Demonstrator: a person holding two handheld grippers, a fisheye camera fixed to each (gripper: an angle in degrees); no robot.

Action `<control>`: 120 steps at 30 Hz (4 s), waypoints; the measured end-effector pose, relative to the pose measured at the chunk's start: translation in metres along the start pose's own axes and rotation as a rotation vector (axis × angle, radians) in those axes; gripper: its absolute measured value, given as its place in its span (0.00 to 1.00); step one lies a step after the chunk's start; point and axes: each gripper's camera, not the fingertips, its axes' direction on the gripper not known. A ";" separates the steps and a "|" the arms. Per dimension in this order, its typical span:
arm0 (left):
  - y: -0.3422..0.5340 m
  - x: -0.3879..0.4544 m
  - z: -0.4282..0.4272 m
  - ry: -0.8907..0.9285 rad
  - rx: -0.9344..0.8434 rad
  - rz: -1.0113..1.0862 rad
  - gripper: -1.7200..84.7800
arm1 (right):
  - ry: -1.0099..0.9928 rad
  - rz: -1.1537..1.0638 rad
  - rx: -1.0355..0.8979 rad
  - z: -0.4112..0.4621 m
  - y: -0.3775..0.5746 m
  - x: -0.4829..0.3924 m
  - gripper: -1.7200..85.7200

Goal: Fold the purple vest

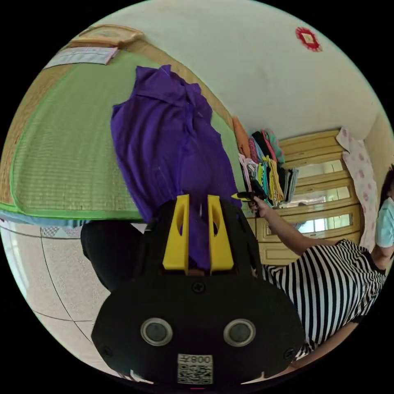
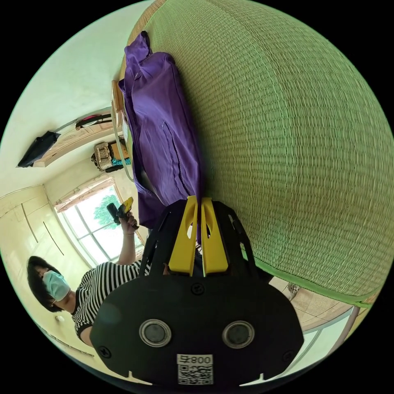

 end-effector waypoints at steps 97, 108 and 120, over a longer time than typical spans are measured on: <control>-0.568 0.048 0.117 -0.182 0.159 0.202 0.09 | 0.650 -0.330 0.564 -0.305 -0.353 -0.298 0.10; -0.345 0.021 0.108 -0.246 -0.108 0.195 0.07 | 0.785 -0.342 0.391 -0.189 -0.140 -0.218 0.07; -0.289 0.077 0.073 -0.293 -0.062 0.212 0.03 | 0.689 -0.296 0.470 -0.239 -0.121 -0.266 0.03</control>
